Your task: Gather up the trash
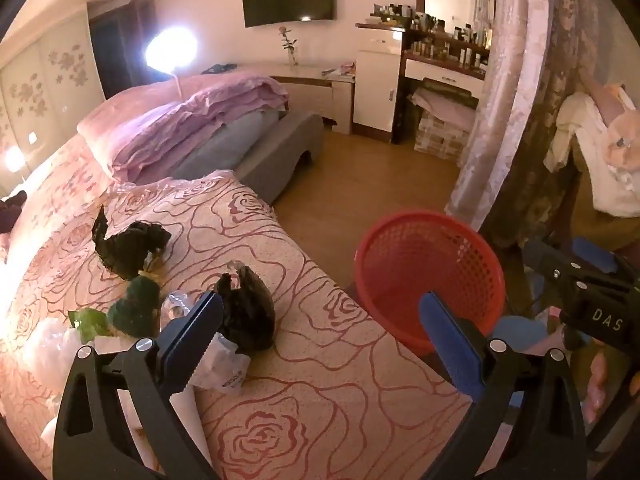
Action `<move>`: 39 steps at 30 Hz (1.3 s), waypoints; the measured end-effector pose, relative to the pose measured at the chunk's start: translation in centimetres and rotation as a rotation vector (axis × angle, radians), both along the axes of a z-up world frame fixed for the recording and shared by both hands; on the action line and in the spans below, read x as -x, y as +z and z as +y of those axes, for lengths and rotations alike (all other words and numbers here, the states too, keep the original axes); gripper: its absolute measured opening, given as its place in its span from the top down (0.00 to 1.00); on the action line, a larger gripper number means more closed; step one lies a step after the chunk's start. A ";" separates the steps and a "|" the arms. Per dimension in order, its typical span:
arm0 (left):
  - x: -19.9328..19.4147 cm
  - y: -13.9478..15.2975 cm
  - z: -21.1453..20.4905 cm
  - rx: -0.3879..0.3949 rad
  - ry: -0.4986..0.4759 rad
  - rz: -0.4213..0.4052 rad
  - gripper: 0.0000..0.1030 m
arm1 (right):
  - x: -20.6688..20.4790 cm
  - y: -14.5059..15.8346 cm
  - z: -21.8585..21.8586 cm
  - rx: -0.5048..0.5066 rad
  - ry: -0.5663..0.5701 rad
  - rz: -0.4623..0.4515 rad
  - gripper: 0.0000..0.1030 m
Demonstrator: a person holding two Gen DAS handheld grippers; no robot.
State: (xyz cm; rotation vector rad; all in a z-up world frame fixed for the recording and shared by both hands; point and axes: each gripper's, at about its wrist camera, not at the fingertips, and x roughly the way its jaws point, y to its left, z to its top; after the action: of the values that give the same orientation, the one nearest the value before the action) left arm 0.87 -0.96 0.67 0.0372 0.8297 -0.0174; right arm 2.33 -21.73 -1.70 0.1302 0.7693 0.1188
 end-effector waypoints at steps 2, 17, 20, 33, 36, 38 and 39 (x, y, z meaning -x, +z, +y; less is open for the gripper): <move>-0.1 0.0 0.2 0.002 0.003 0.000 0.08 | 0.0 0.0 0.0 0.000 0.000 0.000 0.06; 0.1 -0.5 0.5 -0.001 0.019 0.007 0.08 | 0.2 -0.2 0.2 0.001 0.004 0.004 0.06; 0.2 -0.5 0.6 0.000 0.023 0.010 0.08 | 0.3 -0.3 0.3 0.000 0.006 0.006 0.06; 0.1 -0.9 0.5 -0.003 0.018 0.015 0.08 | 0.3 -0.7 0.5 -0.004 0.009 0.014 0.06; 0.1 -0.9 0.4 -0.002 0.017 0.015 0.08 | 0.3 -0.7 0.5 -0.007 0.009 0.015 0.06; 0.1 -0.9 0.4 -0.004 0.018 0.015 0.08 | 0.3 -0.7 0.5 -0.005 0.008 0.014 0.06; 0.1 -0.9 0.4 -0.004 0.018 0.015 0.08 | 0.3 -0.7 0.5 -0.006 0.008 0.014 0.06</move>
State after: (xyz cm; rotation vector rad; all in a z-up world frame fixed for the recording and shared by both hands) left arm 0.81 -0.54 -0.21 0.0334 0.8449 0.0008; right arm 2.01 -21.23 -2.40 0.1337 0.7835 0.1280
